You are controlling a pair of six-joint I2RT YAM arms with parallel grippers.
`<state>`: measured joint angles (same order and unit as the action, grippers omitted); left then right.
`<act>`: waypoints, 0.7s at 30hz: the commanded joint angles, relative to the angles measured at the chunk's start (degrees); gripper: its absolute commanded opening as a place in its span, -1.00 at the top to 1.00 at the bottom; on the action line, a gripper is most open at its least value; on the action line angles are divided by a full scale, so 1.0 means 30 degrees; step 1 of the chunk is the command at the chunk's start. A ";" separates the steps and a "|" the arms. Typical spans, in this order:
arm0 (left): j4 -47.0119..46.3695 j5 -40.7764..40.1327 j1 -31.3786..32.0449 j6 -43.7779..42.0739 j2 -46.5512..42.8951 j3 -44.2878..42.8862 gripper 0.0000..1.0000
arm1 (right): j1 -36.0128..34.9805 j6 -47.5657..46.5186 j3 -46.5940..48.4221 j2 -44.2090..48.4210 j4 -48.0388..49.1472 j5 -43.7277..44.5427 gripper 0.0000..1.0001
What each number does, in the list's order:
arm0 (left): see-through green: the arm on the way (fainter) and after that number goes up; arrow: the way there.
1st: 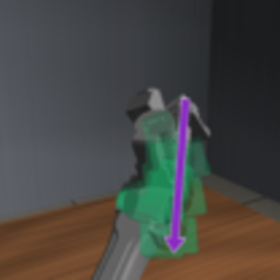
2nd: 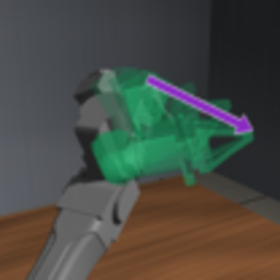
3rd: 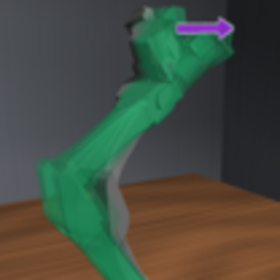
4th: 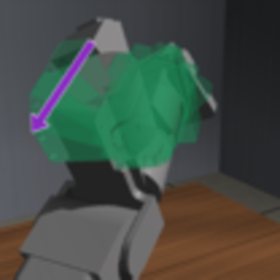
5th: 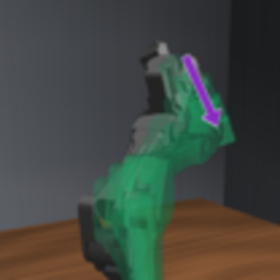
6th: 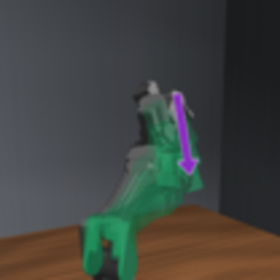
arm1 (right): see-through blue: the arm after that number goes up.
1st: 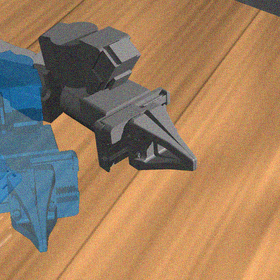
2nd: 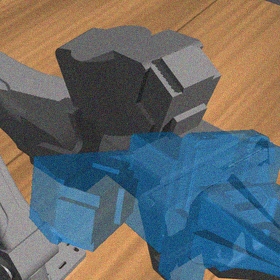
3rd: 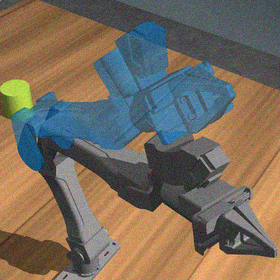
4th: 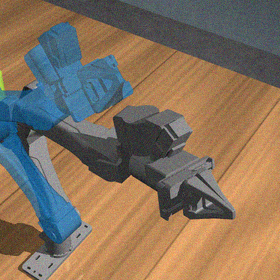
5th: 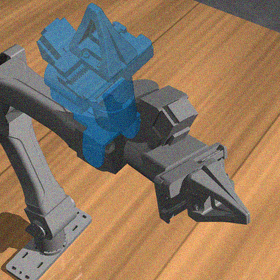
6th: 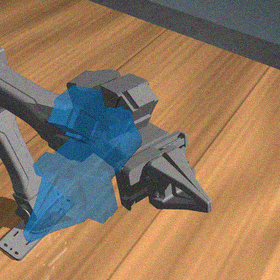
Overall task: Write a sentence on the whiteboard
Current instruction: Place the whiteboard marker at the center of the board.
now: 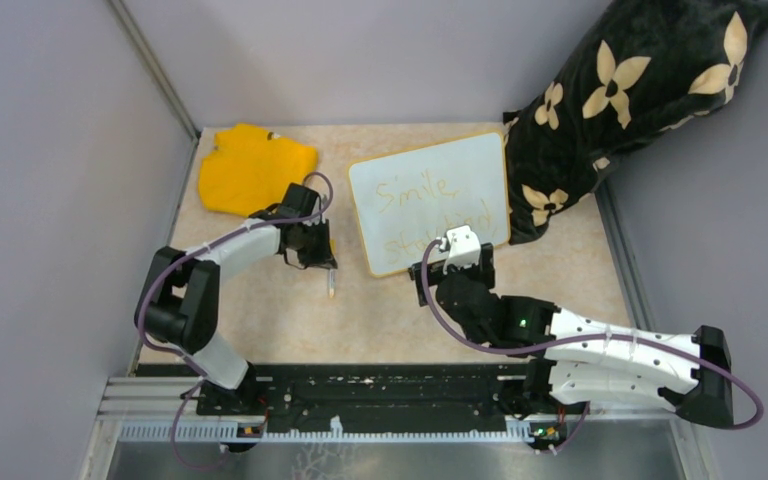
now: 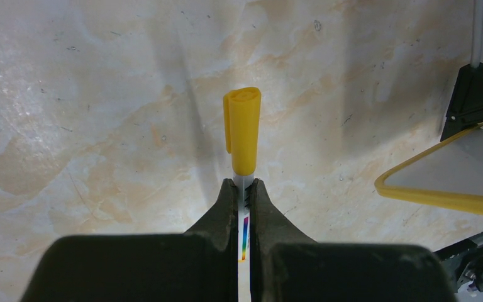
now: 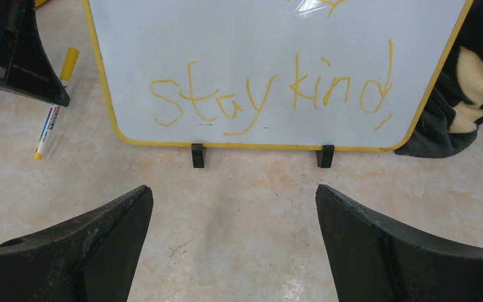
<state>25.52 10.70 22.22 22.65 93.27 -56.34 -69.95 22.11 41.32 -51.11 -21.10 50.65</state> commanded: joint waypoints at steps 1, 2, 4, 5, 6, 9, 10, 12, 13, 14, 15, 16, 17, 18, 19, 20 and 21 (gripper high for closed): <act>-0.0202 0.0590 -0.0080 -0.0213 0.0607 0.0004 1.00 | 0.0174 0.0174 0.0801 0.0479 -0.0171 0.0999 -0.97; -0.0202 0.0615 -0.0060 -0.0204 0.0655 0.0000 1.00 | 0.0166 0.0088 0.0679 0.0609 -0.0070 0.0992 -0.97; -0.0234 0.0637 -0.0092 -0.0198 0.0642 -0.0001 1.00 | 0.0173 -0.0495 0.0610 0.0677 0.0050 0.0780 -0.97; -0.0228 0.0643 -0.0057 -0.0198 0.0637 0.0025 1.00 | 0.0173 -0.0687 0.0651 0.0626 -0.0006 0.0651 -0.97; -0.0198 0.0607 -0.0064 -0.0198 0.0659 0.0028 1.00 | 0.0170 -0.0843 0.0744 0.0521 -0.0101 0.0582 -0.97; -0.0187 0.0627 -0.0056 -0.0228 0.0679 0.0050 1.00 | 0.0175 -0.1033 0.1101 0.0137 -0.0491 0.0558 -0.97; -0.0193 0.0631 -0.0071 -0.0227 0.0668 0.0050 0.99 | 0.0173 -0.1055 0.1218 0.0046 -0.0546 0.0530 -0.97; -0.0176 0.0664 -0.0072 -0.0227 0.0664 0.0058 0.97 | 0.0174 -0.2096 0.1325 -0.0034 -0.0179 -0.0280 -0.97; -0.0166 0.0690 -0.0058 -0.0249 0.0684 0.0058 0.96 | 0.0173 -0.2294 0.1426 -0.0082 -0.0137 -0.0399 -0.97; -0.0172 0.0708 -0.0053 -0.0256 0.0639 0.0073 0.95 | 0.0173 -0.2370 0.1559 -0.0113 -0.0183 -0.0300 -0.97; -0.0158 0.0685 -0.0052 -0.0279 0.0623 0.0086 0.94 | 0.0173 -0.2507 0.1664 -0.0128 -0.0185 -0.0086 -0.97; -0.0182 0.0693 -0.0067 -0.0285 0.0610 0.0087 0.94 | 0.0159 -0.2770 0.1768 -0.0130 -0.0174 0.0237 -0.97; -0.0167 0.0709 -0.0054 -0.0308 0.0623 0.0087 0.93 | 0.0171 -0.2971 0.1891 -0.0108 -0.0250 0.0512 -0.97; -0.0176 0.0725 -0.0058 -0.0336 0.0610 0.0087 0.93 | 0.0173 -0.3172 0.2013 -0.0087 -0.0311 0.0843 -0.97; -0.0159 0.0724 -0.0075 -0.0344 0.0608 0.0102 0.92 | 0.0173 -0.3362 0.2127 -0.0052 -0.0373 0.1144 -0.97; -0.0157 0.0724 -0.0073 -0.0344 0.0608 0.0093 0.92 | 0.0173 -0.3499 0.2244 0.0004 -0.0465 0.1387 -0.97; -0.0182 0.0738 -0.0055 -0.0345 0.0608 0.0088 0.91 | 0.0173 -0.3648 0.2313 0.0062 -0.0491 0.1593 -0.97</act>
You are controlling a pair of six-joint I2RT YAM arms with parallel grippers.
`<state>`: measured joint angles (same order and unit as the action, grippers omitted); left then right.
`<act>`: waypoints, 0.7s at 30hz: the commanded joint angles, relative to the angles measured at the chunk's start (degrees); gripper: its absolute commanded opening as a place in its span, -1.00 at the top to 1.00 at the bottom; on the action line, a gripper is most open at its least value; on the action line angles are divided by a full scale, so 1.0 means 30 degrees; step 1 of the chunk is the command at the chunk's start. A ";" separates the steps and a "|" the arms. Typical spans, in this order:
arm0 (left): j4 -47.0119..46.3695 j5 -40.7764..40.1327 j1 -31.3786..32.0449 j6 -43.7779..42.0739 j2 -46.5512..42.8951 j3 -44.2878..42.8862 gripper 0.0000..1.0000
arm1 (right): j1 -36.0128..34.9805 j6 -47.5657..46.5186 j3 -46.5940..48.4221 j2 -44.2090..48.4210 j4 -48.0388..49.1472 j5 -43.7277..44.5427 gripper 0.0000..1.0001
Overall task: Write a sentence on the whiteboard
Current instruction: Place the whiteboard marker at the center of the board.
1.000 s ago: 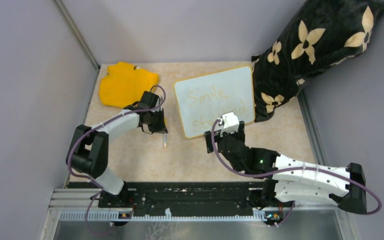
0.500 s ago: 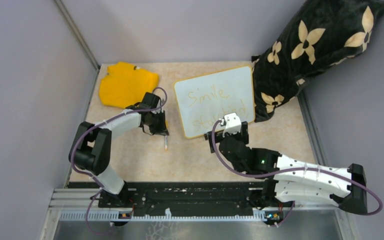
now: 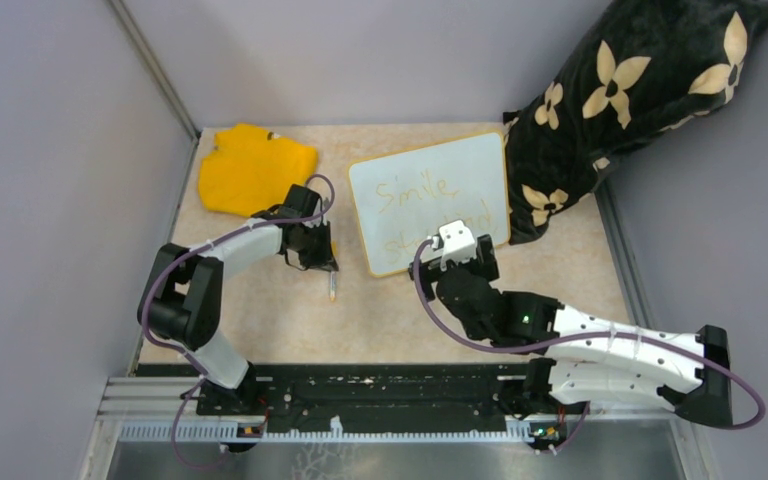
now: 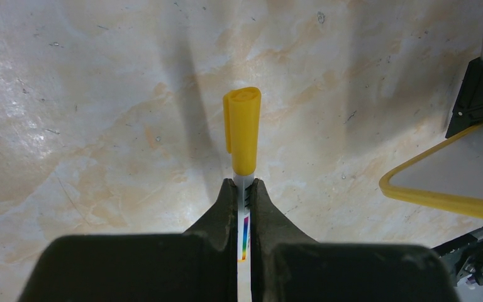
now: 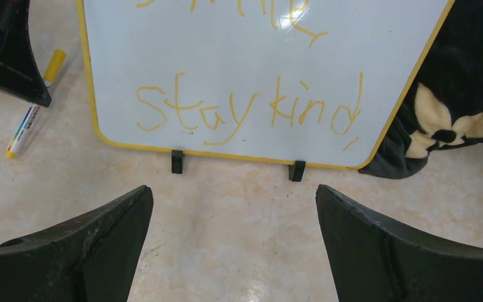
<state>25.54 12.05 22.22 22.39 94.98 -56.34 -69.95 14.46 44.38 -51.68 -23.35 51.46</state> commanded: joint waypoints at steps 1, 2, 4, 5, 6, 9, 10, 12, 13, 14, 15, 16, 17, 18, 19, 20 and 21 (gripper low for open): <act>-0.0167 0.0285 -0.0053 -0.0283 0.0039 0.0087 0.91 | 0.0173 -0.1201 0.1338 0.0310 0.0230 0.1492 -0.97; -0.0168 0.0303 -0.0067 -0.0290 0.0067 0.0087 0.90 | 0.0173 -0.1262 0.1348 0.0409 0.0227 0.1584 -0.97; -0.0181 0.0371 -0.0053 -0.0301 0.0076 0.0087 0.88 | 0.0173 -0.1396 0.1371 0.0496 0.0226 0.1739 -0.97; -0.0169 0.0412 -0.0063 -0.0310 0.0073 0.0102 0.86 | 0.0177 -0.1469 0.1440 0.0473 0.0162 0.1852 -0.97; -0.0208 0.0421 -0.0061 -0.0315 0.0044 0.0115 0.81 | 0.0174 -0.1515 0.1525 0.0367 0.0053 0.2023 -0.97; -0.0266 0.0460 -0.0068 -0.0374 -0.0137 0.0195 0.58 | 0.0175 -0.1761 0.2100 -0.0230 -0.0546 0.2912 -0.97; -0.0323 0.0435 -0.0058 -0.0374 -0.0210 0.0251 0.51 | 0.0170 -0.1869 0.2412 -0.0450 -0.0775 0.3280 -0.97; -0.0405 0.0447 -0.0056 -0.0389 -0.0360 0.0362 0.37 | 0.0173 -0.2071 0.2783 -0.0956 -0.1180 0.3862 -0.97; -0.0435 0.0495 -0.0056 -0.0402 -0.0380 0.0400 0.29 | 0.0159 -0.2092 0.2975 -0.1167 -0.1381 0.4102 -0.97; -0.0458 0.0519 -0.0068 -0.0429 -0.0398 0.0423 0.23 | 0.0164 -0.2094 0.3123 -0.1372 -0.1575 0.4264 -0.97; -0.0482 0.0537 -0.0054 -0.0432 -0.0411 0.0452 0.18 | 0.0179 -0.2120 0.3200 -0.1504 -0.1662 0.4398 -0.97; -0.0518 0.0598 -0.0056 -0.0433 -0.0405 0.0466 0.14 | 0.0174 -0.2138 0.3214 -0.1590 -0.1709 0.4433 -0.97; -0.0545 0.0609 -0.0069 -0.0429 -0.0434 0.0468 0.09 | 0.0173 -0.2174 0.3201 -0.1608 -0.1667 0.4437 -0.97; -0.0570 0.0636 -0.0054 -0.0432 -0.0455 0.0468 0.05 | 0.0177 -0.2204 0.3170 -0.1570 -0.1626 0.4423 -0.97; -0.0595 0.0636 -0.0056 -0.0433 -0.0506 0.0483 0.02 | 0.0173 -0.2233 0.3126 -0.1513 -0.1525 0.4382 -0.97; -0.0628 0.0632 -0.0056 -0.0433 -0.0596 0.0496 0.00 | 0.0159 -0.2277 0.3069 -0.1427 -0.1443 0.4373 -0.97; -0.0661 0.0621 -0.0053 -0.0433 -0.0699 0.0523 -0.05 | 0.0172 -0.2359 0.3011 -0.1357 -0.1330 0.4381 -0.97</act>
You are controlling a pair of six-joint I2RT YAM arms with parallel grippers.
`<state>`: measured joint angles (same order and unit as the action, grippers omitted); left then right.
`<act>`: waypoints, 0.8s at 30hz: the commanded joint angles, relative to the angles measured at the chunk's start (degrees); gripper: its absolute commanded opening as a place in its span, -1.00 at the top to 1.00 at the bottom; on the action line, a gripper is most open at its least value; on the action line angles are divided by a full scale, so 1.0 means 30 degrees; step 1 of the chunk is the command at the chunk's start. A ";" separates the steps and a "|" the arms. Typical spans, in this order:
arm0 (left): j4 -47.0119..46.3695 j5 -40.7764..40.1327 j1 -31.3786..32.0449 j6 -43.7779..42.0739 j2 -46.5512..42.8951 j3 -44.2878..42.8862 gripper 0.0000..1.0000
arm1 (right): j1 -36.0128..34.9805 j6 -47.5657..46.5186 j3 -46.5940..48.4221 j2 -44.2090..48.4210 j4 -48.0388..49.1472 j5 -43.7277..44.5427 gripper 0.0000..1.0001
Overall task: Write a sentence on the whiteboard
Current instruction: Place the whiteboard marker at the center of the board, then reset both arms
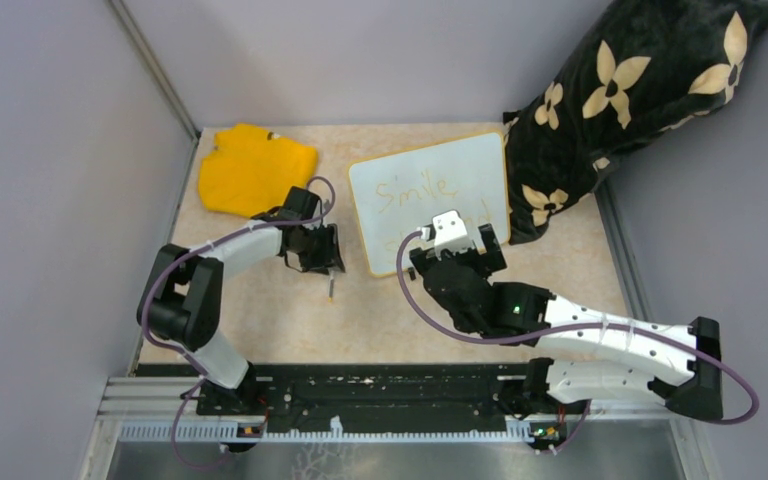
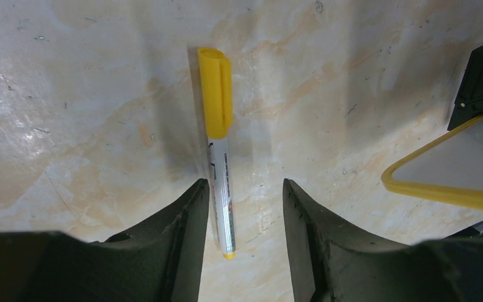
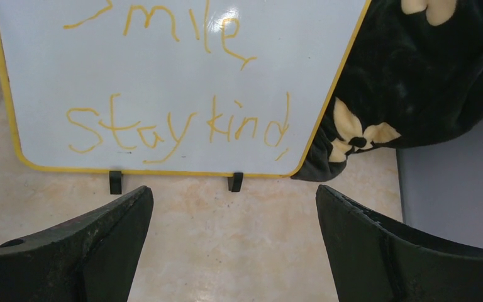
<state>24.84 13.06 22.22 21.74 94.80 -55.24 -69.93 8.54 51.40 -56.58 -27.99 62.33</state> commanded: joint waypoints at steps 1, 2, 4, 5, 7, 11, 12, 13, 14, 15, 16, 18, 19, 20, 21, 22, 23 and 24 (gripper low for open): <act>-0.0483 0.0270 -0.0052 -0.0214 -0.0731 0.0202 -0.07 | 0.0166 -0.0472 0.0657 0.0360 0.0305 0.0744 -0.97; -0.0553 0.0268 -0.0067 -0.0214 -0.0892 0.0266 -0.12 | 0.0166 -0.0586 0.0666 0.0415 0.0357 0.0721 -0.97; -0.0699 0.0206 -0.0059 -0.0214 -0.1222 0.0400 -0.20 | 0.0166 -0.0806 0.0689 0.0512 0.0541 0.0730 -0.97; -0.0803 0.0172 -0.0068 -0.0214 -0.1371 0.0460 -0.25 | 0.0166 -0.0917 0.0722 0.0544 0.0632 0.0751 -0.97; -0.0900 0.0091 -0.0059 -0.0214 -0.1615 0.0538 -0.37 | 0.0166 -0.1113 0.0794 0.0564 0.0754 0.0848 -0.97; -0.1155 0.0045 -0.0056 -0.0158 -0.2000 0.0653 -0.47 | 0.0162 -0.1343 0.0812 0.0486 0.0989 0.0930 -0.97; -0.1200 0.0042 -0.0053 -0.0130 -0.2124 0.0682 -0.47 | 0.0165 -0.1335 0.0810 0.0464 0.1021 0.0952 -0.97; -0.1316 0.0041 -0.0052 -0.0112 -0.2293 0.0729 -0.49 | 0.0166 -0.1342 0.0799 0.0483 0.1084 0.1002 -0.97; -0.1411 0.0001 -0.0067 -0.0099 -0.2501 0.0786 -0.51 | 0.0166 -0.1324 0.0768 0.0511 0.1157 0.1027 -0.97; -0.1496 -0.0048 -0.0058 -0.0097 -0.2725 0.0867 -0.55 | 0.0162 -0.1322 0.0704 0.0573 0.1244 0.1088 -0.97; -0.1609 -0.0083 -0.0071 -0.0086 -0.2943 0.0913 -0.59 | 0.0158 -0.1336 0.0628 0.0716 0.1353 0.1129 -0.97; -0.1896 -0.0080 -0.0080 -0.0097 -0.3483 0.1144 -0.66 | 0.0166 -0.1300 0.0461 0.1016 0.1612 0.1206 -0.97; -0.2040 -0.0095 -0.0058 -0.0119 -0.3789 0.1237 -0.69 | 0.0166 -0.1282 0.0338 0.1277 0.1751 0.1250 -0.97; -0.2142 -0.0078 -0.0053 -0.0151 -0.4047 0.1352 -0.72 | 0.0173 -0.1200 0.0220 0.1474 0.1845 0.1292 -0.97; -0.2258 -0.0054 -0.0056 -0.0195 -0.4284 0.1450 -0.74 | 0.0167 -0.1090 0.0125 0.1671 0.1938 0.1312 -0.97; -0.2313 -0.0029 -0.0035 -0.0234 -0.4508 0.1517 -0.75 | 0.0166 -0.0923 0.0010 0.1839 0.1945 0.1311 -0.97; -0.2382 -0.0044 -0.0024 -0.0268 -0.4784 0.1584 -0.77 | 0.0166 -0.0675 -0.0096 0.1999 0.1921 0.1314 -0.97; -0.2442 -0.0072 -0.0009 -0.0287 -0.4917 0.1637 -0.78 | 0.0166 -0.0387 -0.0171 0.2162 0.1833 0.1256 -0.97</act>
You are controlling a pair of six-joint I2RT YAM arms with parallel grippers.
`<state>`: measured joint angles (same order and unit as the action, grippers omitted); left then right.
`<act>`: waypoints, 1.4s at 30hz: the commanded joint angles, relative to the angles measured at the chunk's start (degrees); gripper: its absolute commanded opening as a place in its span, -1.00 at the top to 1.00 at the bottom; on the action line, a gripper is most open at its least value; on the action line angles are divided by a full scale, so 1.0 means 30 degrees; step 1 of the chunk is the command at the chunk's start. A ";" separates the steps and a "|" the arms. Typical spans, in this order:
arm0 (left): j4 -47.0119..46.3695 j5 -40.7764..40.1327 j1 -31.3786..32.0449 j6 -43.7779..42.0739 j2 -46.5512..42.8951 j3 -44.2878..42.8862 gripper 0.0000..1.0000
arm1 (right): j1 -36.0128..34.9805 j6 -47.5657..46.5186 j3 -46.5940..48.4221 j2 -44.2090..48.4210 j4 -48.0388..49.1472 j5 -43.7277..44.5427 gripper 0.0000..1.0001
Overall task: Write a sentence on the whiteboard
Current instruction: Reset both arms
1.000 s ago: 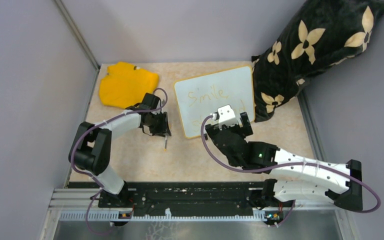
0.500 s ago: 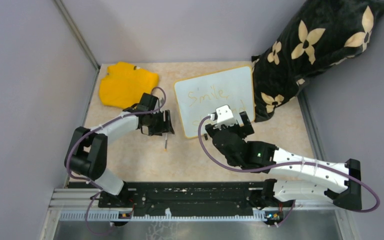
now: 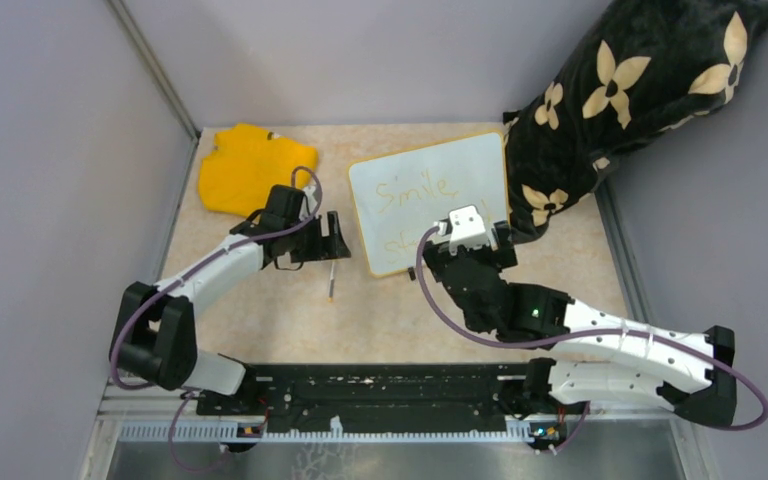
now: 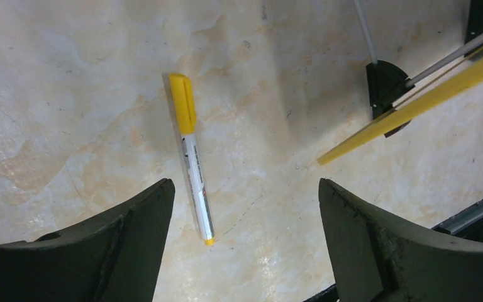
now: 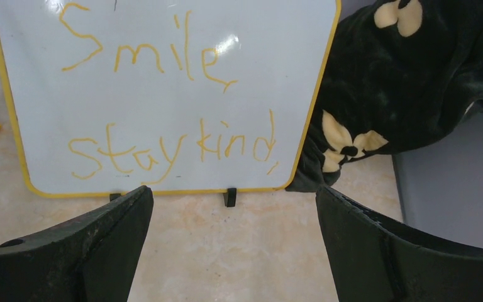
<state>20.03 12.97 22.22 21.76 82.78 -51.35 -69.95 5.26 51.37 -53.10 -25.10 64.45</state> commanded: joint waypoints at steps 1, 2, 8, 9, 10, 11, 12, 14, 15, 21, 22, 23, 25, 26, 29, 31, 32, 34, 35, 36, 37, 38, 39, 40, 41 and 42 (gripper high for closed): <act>-0.0908 -0.0149 0.0019 -0.0282 -0.1226 0.0401 -0.80 | 0.0173 0.1122 -0.0192 0.1137 0.0729 0.0319 -0.97; -0.0972 -0.0290 0.0026 -0.0280 -0.1458 0.0457 -0.81 | 0.0173 0.1603 -0.0217 0.1297 0.0543 0.0019 -0.97; -0.1973 -0.1056 0.0065 0.0041 -0.3506 0.0934 -0.85 | 0.0436 0.3823 -0.1407 0.2872 0.1779 -0.3516 -0.97; -0.2229 -0.0978 0.0065 0.0027 -0.3870 0.1087 -0.85 | 0.0547 0.4207 -0.1618 0.3044 0.2029 -0.3793 -0.97; -0.2558 -0.0819 0.0065 -0.0026 -0.4235 0.1273 -0.85 | 0.0684 0.4753 -0.1761 0.3124 0.2115 -0.3740 -0.97; -0.2812 -0.0656 0.0063 -0.0080 -0.4591 0.1430 -0.85 | 0.0863 0.4961 -0.1900 0.3124 0.2317 -0.3857 -0.97; -0.3063 -0.0463 0.0050 -0.0101 -0.4933 0.1570 -0.84 | 0.1091 0.4983 -0.1965 0.3050 0.2532 -0.4246 -0.97; -0.3461 -0.0013 0.0065 -0.0201 -0.5783 0.1820 -0.84 | 0.1604 0.5052 -0.1823 0.2733 0.2854 -0.5226 -0.97; -0.3679 0.0123 0.0065 -0.0241 -0.6021 0.1974 -0.84 | 0.1956 0.5148 -0.1655 0.2467 0.2907 -0.5812 -0.97; -0.5084 0.1062 0.0123 -0.0297 -0.7640 0.2713 -0.78 | 0.4487 0.5999 -0.0661 0.0256 0.2918 -0.9091 -0.97; -0.5119 0.1176 0.0123 -0.0308 -0.7804 0.2730 -0.78 | 0.5239 0.6307 -0.0609 -0.0095 0.2845 -0.9917 -0.97; -0.5128 0.1223 0.0145 -0.0309 -0.7934 0.2733 -0.77 | 0.6007 0.6678 -0.0624 -0.0381 0.2785 -1.0800 -0.97; -0.5282 0.1313 0.0195 -0.0359 -0.8212 0.2825 -0.77 | 0.7906 0.7598 -0.1091 -0.0651 0.2740 -1.2514 -0.97; -0.5353 0.1328 0.0257 -0.0389 -0.8322 0.2869 -0.77 | 0.8416 0.7960 -0.1465 -0.0615 0.2797 -1.2890 -0.97; -0.5364 0.1356 0.0379 -0.0383 -0.8364 0.2865 -0.76 | 0.8840 0.8347 -0.2933 0.0024 0.2997 -1.1901 -0.97; -0.5383 0.1705 0.0387 -0.0328 -0.8297 0.2808 -0.76 | 0.8845 0.8383 -0.3879 0.0556 0.3028 -1.1576 -0.97; -0.5413 0.1853 0.0387 -0.0297 -0.8227 0.2768 -0.76 | 0.8845 0.8483 -0.4340 0.0825 0.3035 -1.1601 -0.97; -0.5486 0.2178 0.0387 -0.0211 -0.8136 0.2732 -0.75 | 0.8870 0.8712 -0.5163 0.1411 0.3063 -1.1639 -0.97; -0.5496 0.2278 0.0387 -0.0195 -0.8133 0.2707 -0.75 | 0.8848 0.8839 -0.5537 0.1675 0.3087 -1.1602 -0.97; -0.5530 0.2361 0.0387 -0.0167 -0.8122 0.2700 -0.75 | 0.8853 0.8958 -0.5862 0.2001 0.3115 -1.1520 -0.97; -0.5567 0.2437 0.0387 -0.0164 -0.8128 0.2703 -0.75 | 0.8853 0.9137 -0.6174 0.2320 0.3144 -1.1301 -0.97; -0.5590 0.2454 0.0387 -0.0163 -0.8165 0.2696 -0.75 | 0.8861 0.9233 -0.6465 0.2712 0.3251 -1.1079 -0.97; -0.5578 0.2456 0.0380 -0.0185 -0.8152 0.2677 -0.75 | 0.8869 0.9355 -0.6817 0.3108 0.3421 -1.0695 -0.97; -0.5591 0.2467 0.0386 -0.0191 -0.8176 0.2711 -0.75 | 0.8848 0.9414 -0.7154 0.3513 0.3666 -1.0381 -0.97; -0.5593 0.2479 0.0387 -0.0192 -0.8179 0.2708 -0.75 | 0.8864 0.9564 -0.7474 0.3915 0.3839 -1.0100 -0.96; -0.5579 0.2496 0.0387 -0.0211 -0.8157 0.2730 -0.75 | 0.8857 0.9740 -0.7796 0.4281 0.4008 -0.9673 -0.95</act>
<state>5.08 18.83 23.14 21.34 58.48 -43.24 -43.68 31.81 29.95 -44.82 -17.30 30.70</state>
